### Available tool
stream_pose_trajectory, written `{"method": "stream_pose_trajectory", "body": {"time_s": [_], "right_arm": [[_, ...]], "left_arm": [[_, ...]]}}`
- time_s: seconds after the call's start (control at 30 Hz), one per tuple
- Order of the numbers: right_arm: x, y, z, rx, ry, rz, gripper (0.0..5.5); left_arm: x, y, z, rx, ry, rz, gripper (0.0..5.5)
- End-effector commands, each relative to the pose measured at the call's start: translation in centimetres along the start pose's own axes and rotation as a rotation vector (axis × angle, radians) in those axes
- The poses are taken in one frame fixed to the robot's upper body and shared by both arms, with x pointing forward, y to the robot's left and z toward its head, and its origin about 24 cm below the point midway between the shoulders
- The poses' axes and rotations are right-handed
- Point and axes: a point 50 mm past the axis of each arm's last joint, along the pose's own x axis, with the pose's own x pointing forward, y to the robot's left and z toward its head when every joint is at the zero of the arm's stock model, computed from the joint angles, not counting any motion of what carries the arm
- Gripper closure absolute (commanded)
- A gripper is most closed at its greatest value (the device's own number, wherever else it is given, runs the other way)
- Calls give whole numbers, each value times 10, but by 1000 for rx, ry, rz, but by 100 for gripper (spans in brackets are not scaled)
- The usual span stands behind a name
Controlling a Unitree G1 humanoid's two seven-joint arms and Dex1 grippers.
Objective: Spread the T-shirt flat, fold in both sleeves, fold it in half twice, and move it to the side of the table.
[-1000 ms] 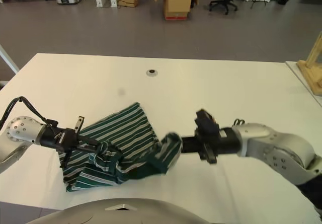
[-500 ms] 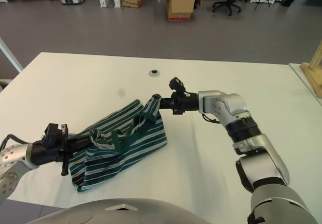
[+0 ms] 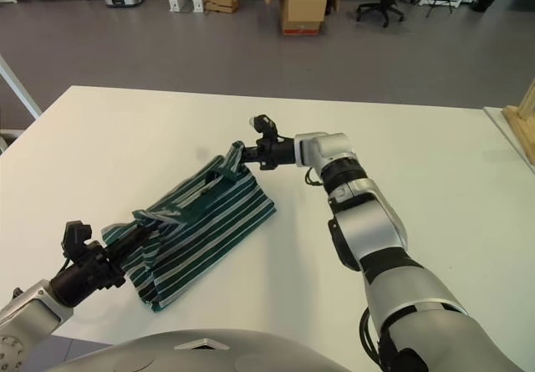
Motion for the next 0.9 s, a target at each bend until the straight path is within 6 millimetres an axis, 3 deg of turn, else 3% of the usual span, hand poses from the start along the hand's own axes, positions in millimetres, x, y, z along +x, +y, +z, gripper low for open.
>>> {"method": "stream_pose_trajectory", "body": {"time_s": [0.03, 0.2, 0.4, 0.6, 0.63, 0.67, 0.77, 0.83, 0.9], "right_arm": [[16, 7, 15, -56, -7, 3, 546], [13, -4, 12, -14, -66, -92, 546], [12, -10, 13, 4, -121, -158, 546], [30, -10, 8, -51, -104, -273, 546], [33, -10, 8, -73, -91, -282, 546], [35, -8, 9, -86, -96, -284, 509], [25, -4, 41, -64, -251, -312, 456], [0, -1, 80, -24, -442, -371, 416], [-23, 0, 102, -31, -533, -417, 396]], "left_arm": [[13, -22, 15, -15, -51, 48, 548], [11, -13, 21, -67, -60, 179, 548], [-9, 6, 7, -108, -25, 321, 548], [-15, 21, -13, -148, -26, 440, 548], [-18, 24, -18, -161, -27, 469, 510], [-22, 27, -23, -173, -27, 494, 493], [-36, 35, -31, -190, -27, 560, 445], [-51, 43, -36, -187, -19, 621, 410], [-64, 51, -41, -160, 5, 652, 381]]}}
